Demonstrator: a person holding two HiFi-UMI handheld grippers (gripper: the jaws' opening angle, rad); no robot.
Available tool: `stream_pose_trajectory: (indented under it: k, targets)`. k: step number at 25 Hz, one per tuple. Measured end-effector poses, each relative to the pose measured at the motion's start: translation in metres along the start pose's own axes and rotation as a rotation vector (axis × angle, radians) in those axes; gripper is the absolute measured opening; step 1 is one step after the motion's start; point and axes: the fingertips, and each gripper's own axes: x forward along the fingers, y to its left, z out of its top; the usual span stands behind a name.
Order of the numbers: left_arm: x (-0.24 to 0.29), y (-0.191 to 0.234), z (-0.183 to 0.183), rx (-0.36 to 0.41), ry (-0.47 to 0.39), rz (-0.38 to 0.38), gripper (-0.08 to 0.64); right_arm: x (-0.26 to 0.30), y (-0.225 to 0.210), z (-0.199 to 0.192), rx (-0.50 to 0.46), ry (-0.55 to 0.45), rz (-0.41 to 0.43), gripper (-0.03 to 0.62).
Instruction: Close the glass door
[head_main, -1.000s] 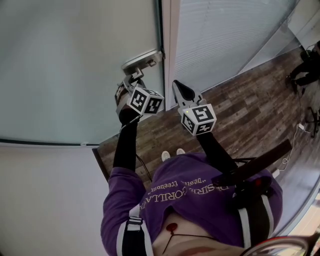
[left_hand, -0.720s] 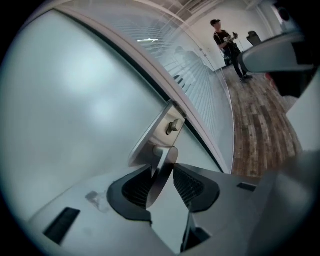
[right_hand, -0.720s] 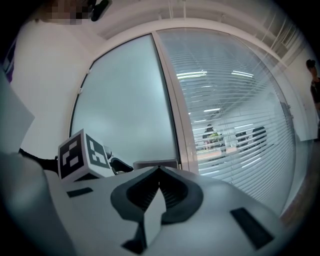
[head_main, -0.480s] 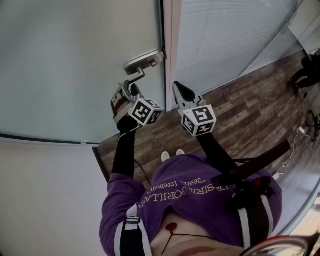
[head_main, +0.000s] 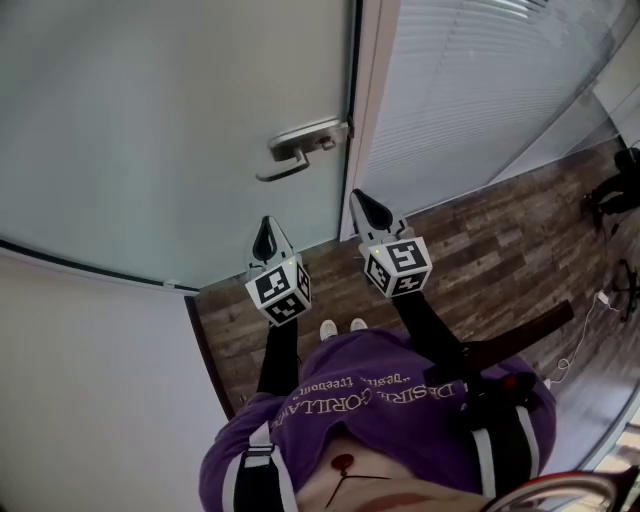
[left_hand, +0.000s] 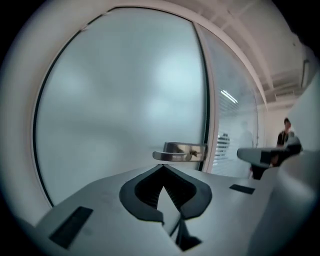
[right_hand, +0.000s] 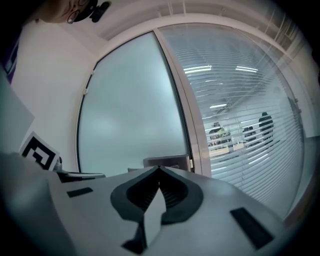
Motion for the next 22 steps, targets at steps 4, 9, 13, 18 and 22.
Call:
stream_pose_trajectory:
  k: [4,9,13,18,22]
  targets:
    - [-0.009,-0.004,0.007,-0.108,-0.075,-0.012,0.002,0.0,0.005,-0.003,-0.021,0.012,0.016,-0.011]
    - [-0.01,-0.013,0.015,-0.039,-0.091,-0.029,0.002,-0.002,0.01,-0.001,-0.053,0.013,0.023,-0.011]
    - [-0.011,-0.016,0.011,-0.016,-0.073,-0.04,0.002,-0.004,0.01,-0.002,-0.058,0.017,0.013,-0.011]
    - [-0.011,-0.014,0.005,-0.015,-0.057,-0.04,0.002,-0.006,0.01,-0.004,-0.064,0.018,0.007,-0.011]
    - [-0.013,-0.015,0.005,-0.009,-0.053,-0.044,0.002,-0.009,0.011,-0.003,-0.066,0.018,0.003,-0.011]
